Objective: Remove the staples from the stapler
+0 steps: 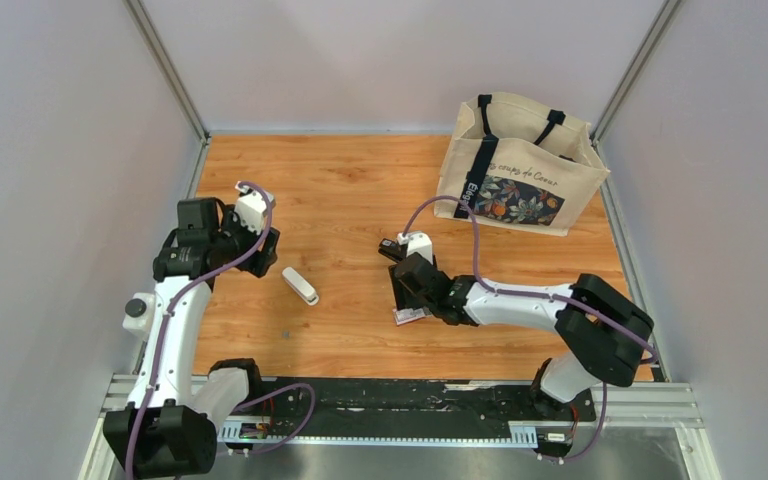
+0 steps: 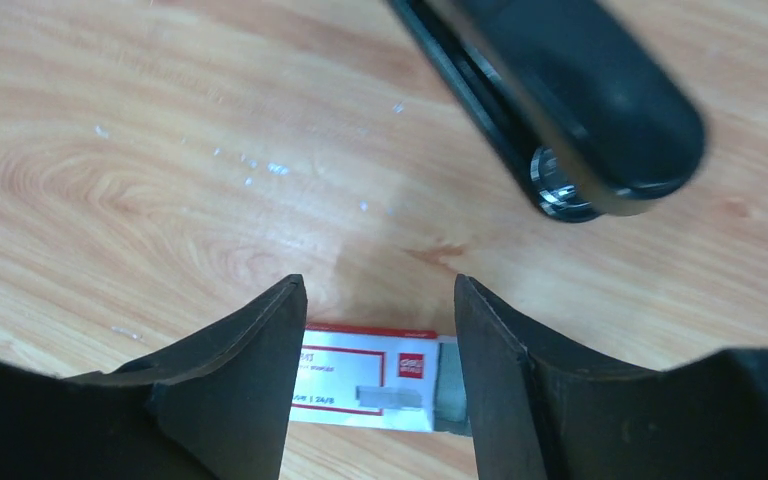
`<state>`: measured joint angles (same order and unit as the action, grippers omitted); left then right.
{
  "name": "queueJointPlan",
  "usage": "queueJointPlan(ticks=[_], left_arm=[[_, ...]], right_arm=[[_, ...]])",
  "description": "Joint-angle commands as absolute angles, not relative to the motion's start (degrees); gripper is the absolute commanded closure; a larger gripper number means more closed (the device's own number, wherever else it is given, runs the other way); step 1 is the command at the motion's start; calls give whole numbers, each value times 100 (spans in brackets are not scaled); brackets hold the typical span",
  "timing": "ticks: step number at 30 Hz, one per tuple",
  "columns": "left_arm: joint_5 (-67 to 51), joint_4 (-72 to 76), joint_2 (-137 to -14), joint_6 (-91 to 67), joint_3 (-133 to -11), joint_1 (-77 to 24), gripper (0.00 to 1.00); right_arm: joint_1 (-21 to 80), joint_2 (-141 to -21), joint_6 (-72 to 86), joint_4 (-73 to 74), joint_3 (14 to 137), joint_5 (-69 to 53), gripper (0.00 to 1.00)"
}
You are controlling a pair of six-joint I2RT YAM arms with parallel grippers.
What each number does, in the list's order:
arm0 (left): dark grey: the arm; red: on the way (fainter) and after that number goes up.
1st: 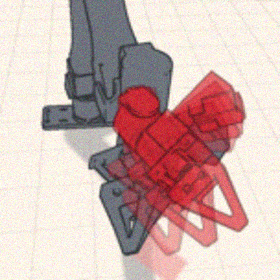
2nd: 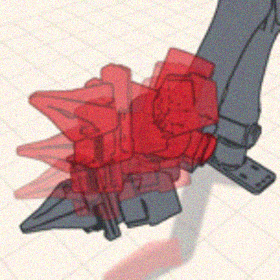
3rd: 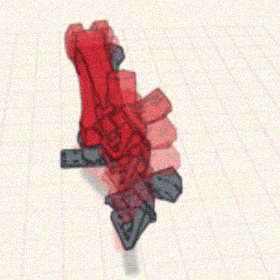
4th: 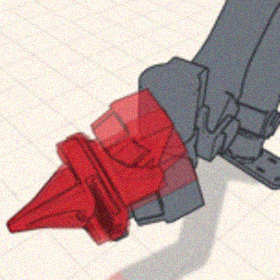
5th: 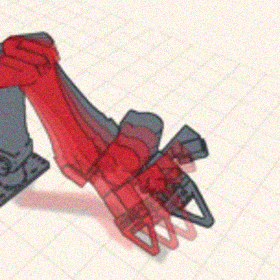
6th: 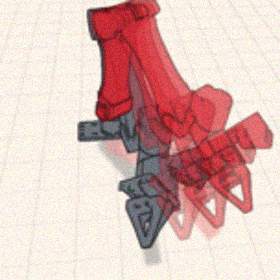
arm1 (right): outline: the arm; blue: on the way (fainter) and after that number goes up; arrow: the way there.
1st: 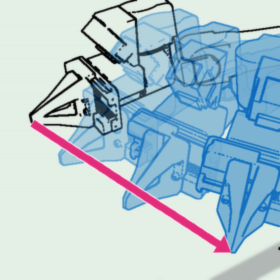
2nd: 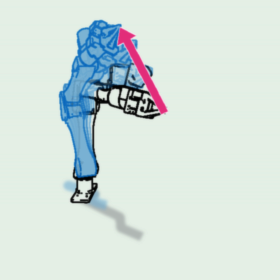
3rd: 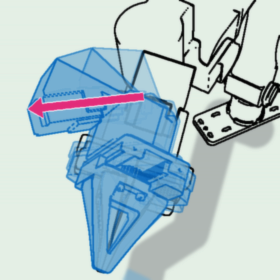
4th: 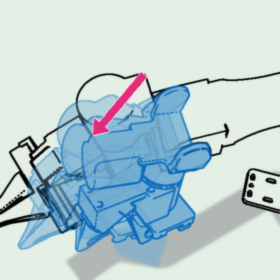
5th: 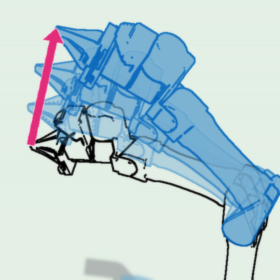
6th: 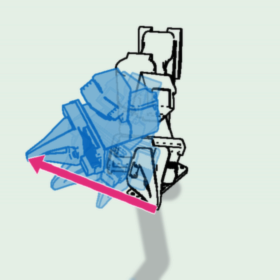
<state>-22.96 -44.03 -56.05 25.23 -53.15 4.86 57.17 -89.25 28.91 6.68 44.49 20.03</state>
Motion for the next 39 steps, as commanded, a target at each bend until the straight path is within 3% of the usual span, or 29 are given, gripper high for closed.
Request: queueJointPlan(ticks=[1,19,24,39], left_arm=[[-2320,-4438,-5449,2716,-5273,457,23],[-2329,-4517,-5432,2804,-5265,439,23],[-2347,-4526,-5414,2821,-5229,431,23],[-2382,-4561,-5414,2848,-5194,325,23]], right_arm=[[5485,-8622,2839,642,4351,2276,41],[5291,-8938,3084,44,3903,2338,50],[5291,-8947,3357,53,3648,2601,58],[5572,-7946,4219,334,2830,2847,59]])
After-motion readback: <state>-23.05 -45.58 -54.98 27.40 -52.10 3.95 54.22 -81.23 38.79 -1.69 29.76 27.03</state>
